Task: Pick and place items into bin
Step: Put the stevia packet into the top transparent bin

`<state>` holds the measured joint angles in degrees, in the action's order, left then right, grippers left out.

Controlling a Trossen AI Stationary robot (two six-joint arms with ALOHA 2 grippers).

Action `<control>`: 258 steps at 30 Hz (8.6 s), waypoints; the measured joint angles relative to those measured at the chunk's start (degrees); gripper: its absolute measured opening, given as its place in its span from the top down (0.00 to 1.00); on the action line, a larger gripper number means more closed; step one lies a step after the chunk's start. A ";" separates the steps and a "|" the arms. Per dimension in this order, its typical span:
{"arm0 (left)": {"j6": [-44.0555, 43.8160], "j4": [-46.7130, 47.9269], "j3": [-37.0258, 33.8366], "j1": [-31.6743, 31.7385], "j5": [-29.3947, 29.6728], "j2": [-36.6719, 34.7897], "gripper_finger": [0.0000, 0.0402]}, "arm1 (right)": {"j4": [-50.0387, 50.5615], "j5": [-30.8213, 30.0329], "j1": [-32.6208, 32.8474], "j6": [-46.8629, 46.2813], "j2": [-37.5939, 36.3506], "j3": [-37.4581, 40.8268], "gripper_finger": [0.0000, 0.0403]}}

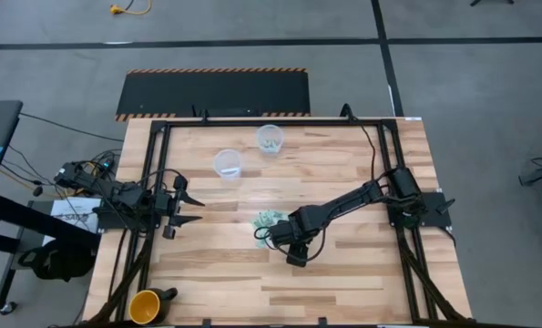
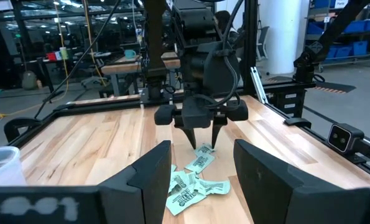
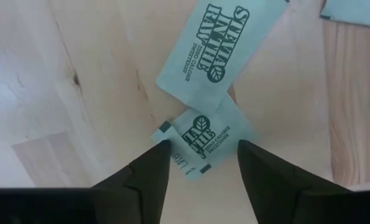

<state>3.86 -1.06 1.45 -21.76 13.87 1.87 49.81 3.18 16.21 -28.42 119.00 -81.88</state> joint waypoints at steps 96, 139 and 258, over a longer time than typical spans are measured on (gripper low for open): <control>0.00 -0.02 -0.01 -0.01 -0.01 0.00 0.59 | -8.27 -10.58 -38.04 26.93 0.33 -24.67 0.73; 0.00 -0.01 -0.01 -0.01 -0.01 0.01 0.59 | 12.73 -0.35 -4.78 2.89 0.28 -17.43 0.73; 0.00 0.00 0.00 0.00 -0.02 0.02 0.59 | 5.74 -16.83 -33.08 23.41 0.13 -17.92 1.00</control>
<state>3.86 -1.06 1.45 -21.76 13.85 1.89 55.55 -13.65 -16.88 -5.02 119.13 -99.80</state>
